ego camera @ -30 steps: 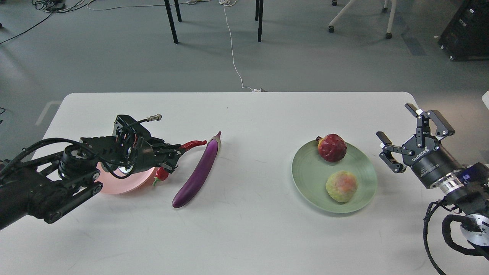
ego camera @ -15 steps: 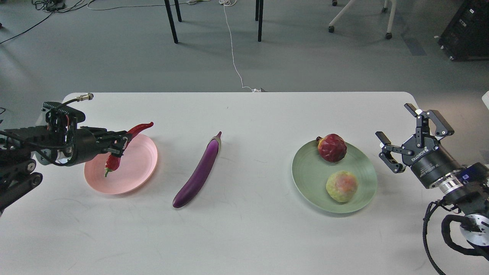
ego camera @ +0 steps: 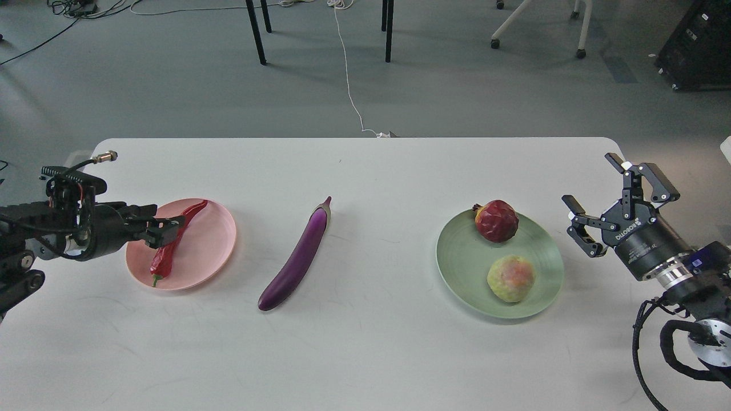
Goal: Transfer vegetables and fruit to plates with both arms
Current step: 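Move the left gripper to the purple eggplant and grasp it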
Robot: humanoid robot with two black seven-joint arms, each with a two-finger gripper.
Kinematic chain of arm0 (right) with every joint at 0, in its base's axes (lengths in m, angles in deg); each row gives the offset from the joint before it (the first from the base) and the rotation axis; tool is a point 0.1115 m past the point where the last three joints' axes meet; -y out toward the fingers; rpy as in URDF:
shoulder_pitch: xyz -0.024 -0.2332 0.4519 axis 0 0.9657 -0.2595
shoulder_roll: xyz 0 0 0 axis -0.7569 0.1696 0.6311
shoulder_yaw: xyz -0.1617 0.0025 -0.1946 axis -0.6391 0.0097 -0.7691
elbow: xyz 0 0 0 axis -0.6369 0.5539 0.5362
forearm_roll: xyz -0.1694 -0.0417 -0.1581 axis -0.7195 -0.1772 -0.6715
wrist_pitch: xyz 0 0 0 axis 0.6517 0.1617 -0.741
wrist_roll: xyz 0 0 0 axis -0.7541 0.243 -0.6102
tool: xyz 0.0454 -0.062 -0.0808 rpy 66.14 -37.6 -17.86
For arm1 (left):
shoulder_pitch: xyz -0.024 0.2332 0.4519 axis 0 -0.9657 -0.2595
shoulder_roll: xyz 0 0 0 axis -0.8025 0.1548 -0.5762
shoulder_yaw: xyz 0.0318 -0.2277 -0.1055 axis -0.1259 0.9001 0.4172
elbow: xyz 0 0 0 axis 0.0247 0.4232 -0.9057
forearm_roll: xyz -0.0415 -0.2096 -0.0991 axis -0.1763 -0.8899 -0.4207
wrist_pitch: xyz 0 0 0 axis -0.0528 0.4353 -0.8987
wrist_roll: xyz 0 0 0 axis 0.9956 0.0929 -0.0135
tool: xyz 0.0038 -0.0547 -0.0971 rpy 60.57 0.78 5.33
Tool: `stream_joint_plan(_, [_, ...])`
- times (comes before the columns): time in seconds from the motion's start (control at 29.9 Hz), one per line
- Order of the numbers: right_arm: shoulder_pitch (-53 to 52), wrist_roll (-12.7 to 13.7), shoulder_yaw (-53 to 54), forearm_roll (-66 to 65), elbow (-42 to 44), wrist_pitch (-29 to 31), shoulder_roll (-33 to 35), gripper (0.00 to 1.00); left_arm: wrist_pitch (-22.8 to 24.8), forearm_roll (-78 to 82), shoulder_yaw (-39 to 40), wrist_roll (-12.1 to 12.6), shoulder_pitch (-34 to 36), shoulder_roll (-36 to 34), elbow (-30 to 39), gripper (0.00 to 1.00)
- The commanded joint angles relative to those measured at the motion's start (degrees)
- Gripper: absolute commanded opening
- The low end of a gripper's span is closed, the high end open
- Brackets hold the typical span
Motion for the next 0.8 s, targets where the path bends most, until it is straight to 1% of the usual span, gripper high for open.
stream_joint_plan(0.0, [-0.05,0.00,0.04,0.00,0.01,0.00,0.03,0.97,-1.55,0.00,0.46,0.45,0.97,-0.18,6.15,0.78])
stream_joint_plan(0.1, [0.04,0.00,0.04,0.00,0.01,0.00,0.03,0.97,-1.12,-0.08,0.47,1.86,2.38,0.08,13.62,0.79])
stream_joint_plan(0.13, [0.04,0.00,0.04,0.00,0.01,0.00,0.03,0.97,-0.68,-0.17,0.47,2.90,2.56,0.52,16.00,0.80])
stream_joint_plan(0.2, [0.04,0.00,0.04,0.00,0.01,0.00,0.03,0.97,0.46,-0.44,0.47,5.80,2.65,2.09,19.08,0.82])
stream_joint_plan(0.27, [0.04,0.00,0.13,0.00,0.01,0.00,0.03,0.97,1.52,-0.44,0.47,8.00,2.73,5.25,20.15,0.83])
stream_joint_plan(0.47, [0.04,0.00,0.48,0.00,0.09,0.00,0.03,0.97,3.10,-0.52,-0.15,9.77,3.44,13.60,18.40,0.89])
stream_joint_plan(0.54, [0.04,0.00,0.92,0.00,0.01,0.00,0.03,0.99,3.19,-0.52,-0.41,10.30,3.44,15.19,16.56,0.91])
stream_joint_plan(0.67, [0.13,0.00,1.01,0.00,0.01,0.00,0.03,0.99,3.19,-0.26,-0.85,10.30,3.26,16.95,12.69,0.94])
stream_joint_plan(0.77, [0.13,0.00,1.10,0.00,0.01,0.00,0.12,0.99,3.28,0.00,-1.03,10.39,2.56,17.66,11.72,0.95])
